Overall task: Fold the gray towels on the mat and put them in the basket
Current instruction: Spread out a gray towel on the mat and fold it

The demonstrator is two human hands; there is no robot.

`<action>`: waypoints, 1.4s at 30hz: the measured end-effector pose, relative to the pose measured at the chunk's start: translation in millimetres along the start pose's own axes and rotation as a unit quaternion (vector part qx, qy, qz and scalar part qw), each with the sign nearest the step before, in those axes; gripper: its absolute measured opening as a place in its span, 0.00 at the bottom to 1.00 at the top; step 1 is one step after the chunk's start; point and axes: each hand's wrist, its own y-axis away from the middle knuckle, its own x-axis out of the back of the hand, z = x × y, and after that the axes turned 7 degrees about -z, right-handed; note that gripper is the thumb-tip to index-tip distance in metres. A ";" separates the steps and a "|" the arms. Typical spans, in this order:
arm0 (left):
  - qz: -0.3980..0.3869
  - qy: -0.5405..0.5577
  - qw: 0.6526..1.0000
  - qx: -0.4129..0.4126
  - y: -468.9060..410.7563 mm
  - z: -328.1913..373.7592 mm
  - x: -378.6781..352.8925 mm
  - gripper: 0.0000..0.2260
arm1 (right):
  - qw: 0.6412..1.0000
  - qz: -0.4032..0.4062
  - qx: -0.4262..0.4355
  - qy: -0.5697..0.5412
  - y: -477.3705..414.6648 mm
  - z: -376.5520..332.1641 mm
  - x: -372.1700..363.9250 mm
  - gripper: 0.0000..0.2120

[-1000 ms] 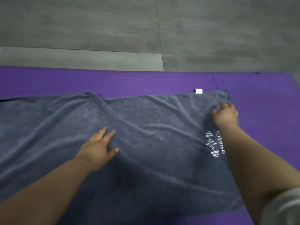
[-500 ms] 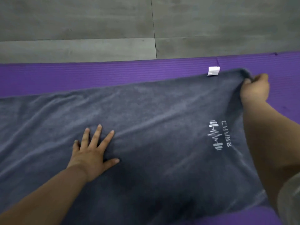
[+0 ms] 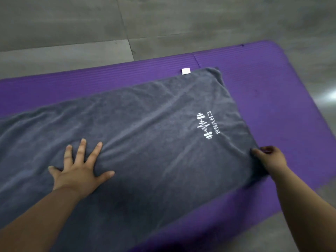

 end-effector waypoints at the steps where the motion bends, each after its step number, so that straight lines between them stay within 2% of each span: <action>1: 0.007 0.004 1.000 -0.006 1.9 -0.6 -1.5 0.37 | 1.000 -0.008 -0.021 -0.020 4.0 15.5 1.0 0.14; 3: 0.036 0.007 0.999 -0.026 8.3 -6.9 -8.1 0.38 | 0.998 -0.012 -0.048 -0.049 8.1 33.7 0.8 0.07; 6: 0.069 -0.017 0.995 -0.075 18.4 -29.2 -17.3 0.39 | 1.000 0.011 -0.022 -0.005 12.8 30.0 7.5 0.04; 8: 0.065 -0.009 0.995 -0.075 20.5 -46.3 -13.4 0.37 | 0.998 0.045 -0.018 0.029 17.2 29.6 19.1 0.09; 11: 0.075 0.050 0.994 -0.058 23.2 -64.5 1.5 0.34 | 0.995 0.028 -0.045 0.090 32.2 34.9 24.6 0.19; 15: 0.070 0.038 0.994 -0.079 36.7 -107.9 13.3 0.34 | 0.982 0.086 0.050 0.163 71.4 -10.6 -0.9 0.24; 18: 0.073 0.094 0.992 -0.048 52.2 -158.7 11.1 0.33 | 0.959 0.023 0.196 0.202 102.1 -66.0 -39.4 0.25; 21: 0.116 0.168 0.978 0.034 69.4 -224.5 -11.5 0.31 | 0.896 -0.087 0.341 0.270 142.0 -117.5 -90.4 0.28; 23: 0.100 0.195 0.971 0.099 71.4 -285.1 -47.9 0.33 | 0.848 -0.149 0.422 0.284 180.8 -152.7 -124.0 0.28; 24: 0.092 0.208 0.962 0.149 57.1 -333.7 -84.7 0.36 | 0.822 -0.176 0.461 0.285 204.1 -172.2 -139.9 0.28; 26: 0.121 0.257 0.939 0.191 32.7 -416.4 -163.5 0.50 | 0.758 -0.221 0.537 0.298 256.6 -212.3 -172.6 0.29; 27: 0.141 0.298 0.923 0.198 32.9 -430.5 -180.9 0.55 | 0.725 -0.244 0.565 0.309 284.2 -229.1 -190.3 0.29; 28: 0.159 0.324 0.907 0.216 41.1 -433.5 -181.8 0.55 | 0.696 -0.267 0.585 0.320 311.7 -242.3 -210.3 0.28; 30: 0.145 0.360 0.882 0.268 72.3 -406.7 -157.3 0.39 | 0.645 -0.305 0.605 0.355 359.4 -252.4 -258.6 0.28; 31: 0.158 0.376 0.874 0.265 93.9 -387.2 -137.1 0.32 | 0.624 -0.319 0.604 0.380 377.7 -249.8 -286.1 0.28; 33: 0.196 0.396 0.854 0.273 106.1 -382.7 -135.1 0.24 | 0.601 -0.343 0.581 0.430 406.1 -232.8 -338.4 0.29; 35: 0.186 0.419 0.846 0.273 107.1 -386.2 -146.4 0.21 | 0.602 -0.350 0.539 0.474 428.4 -209.5 -373.8 0.30; 38: 0.150 0.473 0.825 0.269 110.0 -389.4 -149.0 0.18 | 0.625 -0.326 0.491 0.512 447.3 -185.4 -392.9 0.31; 40: 0.120 0.476 0.835 0.249 116.5 -387.1 -144.5 0.11 | 0.633 -0.297 0.482 0.527 453.0 -181.8 -393.8 0.30; 42: 0.117 0.480 0.842 0.218 120.3 -382.7 -142.2 0.11 | 0.677 -0.259 0.483 0.491 464.0 -187.8 -395.5 0.26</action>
